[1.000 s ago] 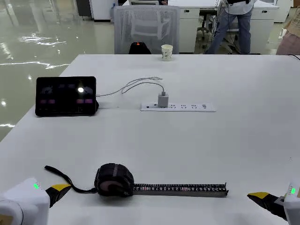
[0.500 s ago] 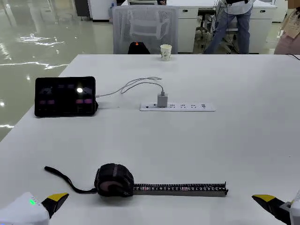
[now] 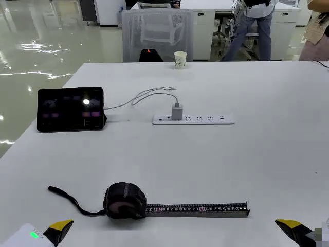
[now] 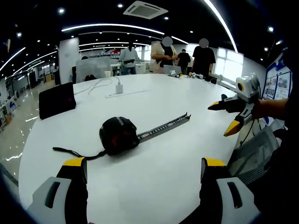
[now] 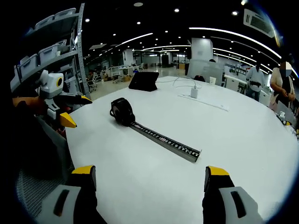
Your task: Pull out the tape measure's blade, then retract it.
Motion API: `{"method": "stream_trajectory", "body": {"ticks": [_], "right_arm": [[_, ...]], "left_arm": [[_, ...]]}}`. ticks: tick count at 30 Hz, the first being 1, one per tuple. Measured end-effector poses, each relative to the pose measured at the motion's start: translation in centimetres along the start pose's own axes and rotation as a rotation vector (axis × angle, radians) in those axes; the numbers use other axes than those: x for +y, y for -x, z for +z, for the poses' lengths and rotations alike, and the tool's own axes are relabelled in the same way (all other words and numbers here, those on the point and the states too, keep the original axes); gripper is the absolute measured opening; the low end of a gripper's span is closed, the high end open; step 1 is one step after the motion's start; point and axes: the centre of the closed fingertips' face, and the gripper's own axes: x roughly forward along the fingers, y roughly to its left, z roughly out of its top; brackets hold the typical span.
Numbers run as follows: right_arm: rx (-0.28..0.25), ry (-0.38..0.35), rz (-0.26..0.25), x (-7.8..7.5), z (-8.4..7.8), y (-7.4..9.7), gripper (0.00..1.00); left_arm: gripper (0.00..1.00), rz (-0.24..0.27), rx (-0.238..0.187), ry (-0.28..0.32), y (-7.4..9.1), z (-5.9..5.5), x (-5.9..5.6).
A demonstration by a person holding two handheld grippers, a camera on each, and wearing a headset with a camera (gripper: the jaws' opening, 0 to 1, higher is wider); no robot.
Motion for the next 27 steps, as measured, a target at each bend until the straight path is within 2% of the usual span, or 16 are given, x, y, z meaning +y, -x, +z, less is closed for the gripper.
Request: {"method": "stream_trajectory", "body": {"ticks": [10,18,27], "right_arm": [[-0.014,-0.030,-0.019,0.9,0.6,0.0,0.99],[-0.023,-0.048,-0.035,1.3,1.2,0.0,0.99],[-0.024,-0.059,-0.044,1.7,1.3,0.0,0.99]], "left_arm": [[0.99,0.003,0.001,0.009,-0.3,-0.3,-0.6],[0.99,0.023,-0.010,0.018,-0.2,0.3,-0.4],[0.99,0.039,-0.012,0.030,0.1,0.4,-0.7]]}}
